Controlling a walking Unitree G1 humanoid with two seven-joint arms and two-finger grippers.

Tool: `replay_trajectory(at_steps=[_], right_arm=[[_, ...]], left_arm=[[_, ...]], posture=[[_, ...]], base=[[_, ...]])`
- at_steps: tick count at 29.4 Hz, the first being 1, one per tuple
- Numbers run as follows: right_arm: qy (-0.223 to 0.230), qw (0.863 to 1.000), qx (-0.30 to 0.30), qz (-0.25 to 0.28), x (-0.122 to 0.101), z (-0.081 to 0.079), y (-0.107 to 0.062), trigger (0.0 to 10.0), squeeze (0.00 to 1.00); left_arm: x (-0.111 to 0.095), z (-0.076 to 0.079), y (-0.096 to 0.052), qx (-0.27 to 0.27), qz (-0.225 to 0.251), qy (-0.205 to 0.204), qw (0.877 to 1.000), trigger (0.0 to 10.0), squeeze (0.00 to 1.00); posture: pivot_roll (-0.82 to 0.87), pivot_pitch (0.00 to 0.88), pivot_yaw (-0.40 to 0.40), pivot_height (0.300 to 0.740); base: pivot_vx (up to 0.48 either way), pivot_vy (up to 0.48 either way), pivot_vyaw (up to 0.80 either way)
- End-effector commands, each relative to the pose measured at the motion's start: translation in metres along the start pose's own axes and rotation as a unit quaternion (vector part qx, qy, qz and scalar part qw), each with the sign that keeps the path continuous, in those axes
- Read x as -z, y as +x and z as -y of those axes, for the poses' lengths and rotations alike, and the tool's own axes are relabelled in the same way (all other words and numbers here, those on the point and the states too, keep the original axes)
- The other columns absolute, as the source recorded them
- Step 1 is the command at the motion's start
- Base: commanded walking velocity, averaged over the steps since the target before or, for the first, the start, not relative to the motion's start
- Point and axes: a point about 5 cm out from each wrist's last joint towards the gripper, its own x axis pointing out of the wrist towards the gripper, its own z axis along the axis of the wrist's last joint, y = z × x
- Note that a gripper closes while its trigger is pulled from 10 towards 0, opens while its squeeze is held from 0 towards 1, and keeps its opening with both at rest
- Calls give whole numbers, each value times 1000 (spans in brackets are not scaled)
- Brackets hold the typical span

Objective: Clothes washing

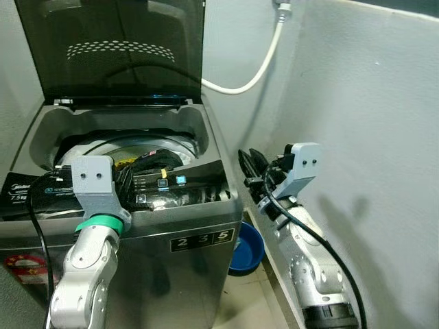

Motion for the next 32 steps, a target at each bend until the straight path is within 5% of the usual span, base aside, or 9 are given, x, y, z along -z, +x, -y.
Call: replay_trajectory(at_steps=[1,7,12,17,20,32], right_arm=[[-5,1000,5,4,0,1,1,10000,0],[4,1000,5,10,-2,-2,1,10000,0],[28,999,7,16,-3,-2,7,10000,0],[53,997,-45,31,-8,-6,10,10000,0],[53,998,-44,14,-4,-4,8,10000,0],[41,998,-44,-29,16,6,-9,10000,0]], left_arm=[[5,1,0,-1,-9,0,1000,10000,0],[12,12,-3,26,-28,0,999,10000,0],[13,12,3,-2,-24,-9,1000,10000,0],[23,22,-2,74,-27,-4,997,10000,0],[33,16,-3,60,-47,29,997,10000,0],[54,7,-14,36,-80,15,996,10000,0]], posture=[[17,0,-1,740],[14,0,-4,740],[5,0,-5,740],[-17,0,5,740],[-19,0,15,740],[-17,0,8,740]], base=[[0,0,800],[0,0,800],[0,0,800],[0,0,800],[0,0,796],[0,0,792]])
